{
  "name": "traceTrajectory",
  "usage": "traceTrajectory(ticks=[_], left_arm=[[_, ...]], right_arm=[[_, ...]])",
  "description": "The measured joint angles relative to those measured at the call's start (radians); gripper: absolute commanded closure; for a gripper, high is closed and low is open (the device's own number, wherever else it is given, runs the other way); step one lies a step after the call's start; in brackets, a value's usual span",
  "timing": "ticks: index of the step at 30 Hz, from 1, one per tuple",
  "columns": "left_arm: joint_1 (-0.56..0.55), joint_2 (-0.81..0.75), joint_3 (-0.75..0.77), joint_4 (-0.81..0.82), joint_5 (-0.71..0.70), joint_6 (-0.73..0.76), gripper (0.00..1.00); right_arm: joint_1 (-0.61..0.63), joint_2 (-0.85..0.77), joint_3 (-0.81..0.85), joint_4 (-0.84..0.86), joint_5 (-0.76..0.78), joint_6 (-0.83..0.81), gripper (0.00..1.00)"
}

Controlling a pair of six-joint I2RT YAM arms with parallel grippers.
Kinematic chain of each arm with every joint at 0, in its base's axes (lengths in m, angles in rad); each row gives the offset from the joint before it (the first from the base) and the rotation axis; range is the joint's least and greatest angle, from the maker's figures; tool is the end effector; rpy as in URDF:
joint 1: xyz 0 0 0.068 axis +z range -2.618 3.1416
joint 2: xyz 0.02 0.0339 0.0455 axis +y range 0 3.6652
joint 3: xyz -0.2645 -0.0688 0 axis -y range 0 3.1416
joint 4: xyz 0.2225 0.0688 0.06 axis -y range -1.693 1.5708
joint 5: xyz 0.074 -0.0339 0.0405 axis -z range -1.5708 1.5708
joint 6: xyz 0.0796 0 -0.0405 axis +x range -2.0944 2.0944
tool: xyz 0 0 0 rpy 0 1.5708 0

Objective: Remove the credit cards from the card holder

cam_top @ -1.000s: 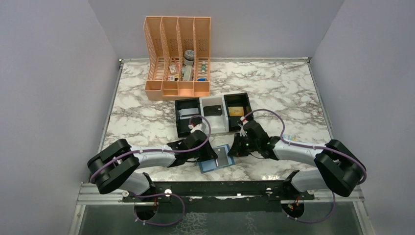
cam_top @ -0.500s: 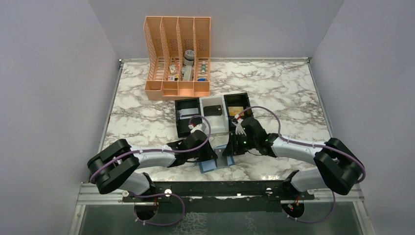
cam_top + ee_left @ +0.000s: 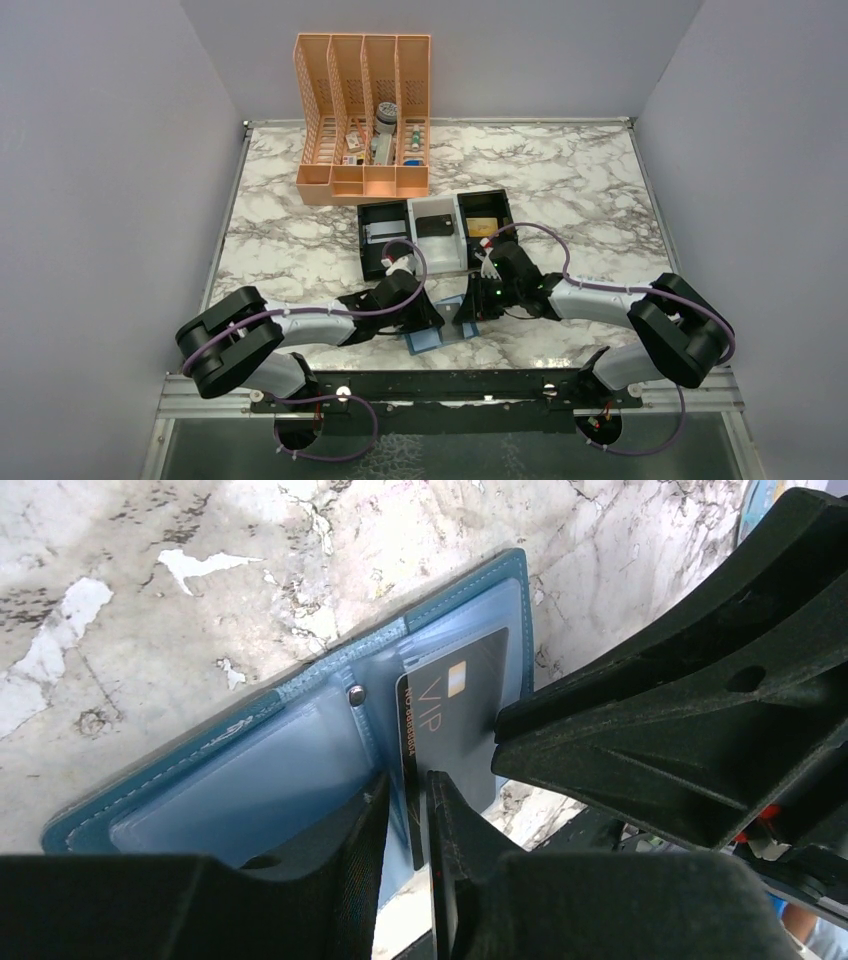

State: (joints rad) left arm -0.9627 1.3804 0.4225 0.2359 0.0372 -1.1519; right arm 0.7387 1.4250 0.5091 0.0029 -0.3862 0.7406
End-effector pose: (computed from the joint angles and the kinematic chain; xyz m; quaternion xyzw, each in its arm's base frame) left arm 0.1474 -0.2169 0.1243 -0.0784 0.9078 -0.3669 0.1875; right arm 0.1683 0.1939 0.1184 -0.0611 0.9289 0.3478 0.1118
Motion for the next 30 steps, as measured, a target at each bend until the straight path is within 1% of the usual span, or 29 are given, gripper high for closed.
traceTrajectory(ticks=[7,15,19,24,30], left_arm=[[0.000,-0.019,-0.050,0.056,0.001,-0.040,0.86],[0.000,-0.019,-0.053,0.067,0.006,-0.047,0.88],[0.001,-0.010,-0.053,0.077,0.023,-0.047,1.00],[0.002,-0.018,-0.063,0.089,0.025,-0.051,1.00],[0.015,-0.079,-0.119,0.104,0.025,-0.081,1.00]], right_arm=[[0.000,0.002,-0.006,0.015,0.004,0.024,0.78],[0.000,0.003,-0.012,0.029,0.004,0.034,0.78],[0.000,0.004,-0.012,0.030,0.004,0.034,0.78],[0.000,0.004,-0.012,0.028,0.007,0.039,0.79],[0.002,0.004,-0.013,0.027,0.030,0.045,0.79]])
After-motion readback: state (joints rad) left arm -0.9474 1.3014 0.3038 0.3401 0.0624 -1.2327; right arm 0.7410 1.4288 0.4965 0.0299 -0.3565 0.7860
